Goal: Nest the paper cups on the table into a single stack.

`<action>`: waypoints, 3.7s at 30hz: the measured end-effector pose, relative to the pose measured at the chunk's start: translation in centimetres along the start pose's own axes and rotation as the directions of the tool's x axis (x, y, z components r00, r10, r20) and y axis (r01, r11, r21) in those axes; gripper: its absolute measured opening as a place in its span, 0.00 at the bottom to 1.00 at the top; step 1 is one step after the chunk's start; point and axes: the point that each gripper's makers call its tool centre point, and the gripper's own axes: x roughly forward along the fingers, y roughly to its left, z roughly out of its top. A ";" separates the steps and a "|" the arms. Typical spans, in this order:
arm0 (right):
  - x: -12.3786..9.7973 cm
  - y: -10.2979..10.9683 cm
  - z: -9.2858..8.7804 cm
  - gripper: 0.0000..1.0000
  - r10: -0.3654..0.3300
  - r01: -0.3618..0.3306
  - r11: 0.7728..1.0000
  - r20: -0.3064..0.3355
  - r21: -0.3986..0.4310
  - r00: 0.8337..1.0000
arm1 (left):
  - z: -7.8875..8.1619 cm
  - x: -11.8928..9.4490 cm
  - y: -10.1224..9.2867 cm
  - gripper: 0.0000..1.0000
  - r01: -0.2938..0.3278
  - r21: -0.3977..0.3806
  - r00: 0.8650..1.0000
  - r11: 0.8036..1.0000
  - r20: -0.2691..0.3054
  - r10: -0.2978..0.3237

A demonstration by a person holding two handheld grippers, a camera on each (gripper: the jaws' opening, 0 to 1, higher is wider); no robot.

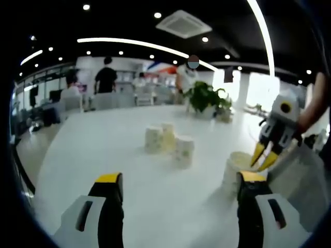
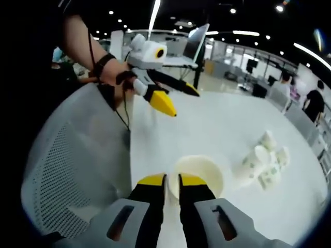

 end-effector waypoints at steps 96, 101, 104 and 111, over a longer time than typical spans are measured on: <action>-10.3 -10.7 -0.6 0.97 -0.507 0.422 0.825 0.163 0.377 0.846 | 1.3 0.0 0.4 0.89 -0.023 -0.020 0.999 1.000 0.034 0.024; -11.1 -11.5 -1.3 0.99 -0.541 0.451 0.800 0.151 0.396 0.827 | 1.4 0.2 0.6 0.89 -0.027 -0.022 0.999 0.999 0.040 0.028; -11.1 -11.7 -1.7 0.99 -0.547 0.453 0.791 0.144 0.411 0.825 | 1.6 0.2 0.6 0.89 -0.029 -0.029 0.999 0.999 0.045 0.030; -11.0 -11.7 -1.7 0.98 -0.548 0.452 0.789 0.144 0.415 0.824 | 1.5 0.4 0.8 0.89 -0.025 -0.032 0.999 0.999 0.044 0.026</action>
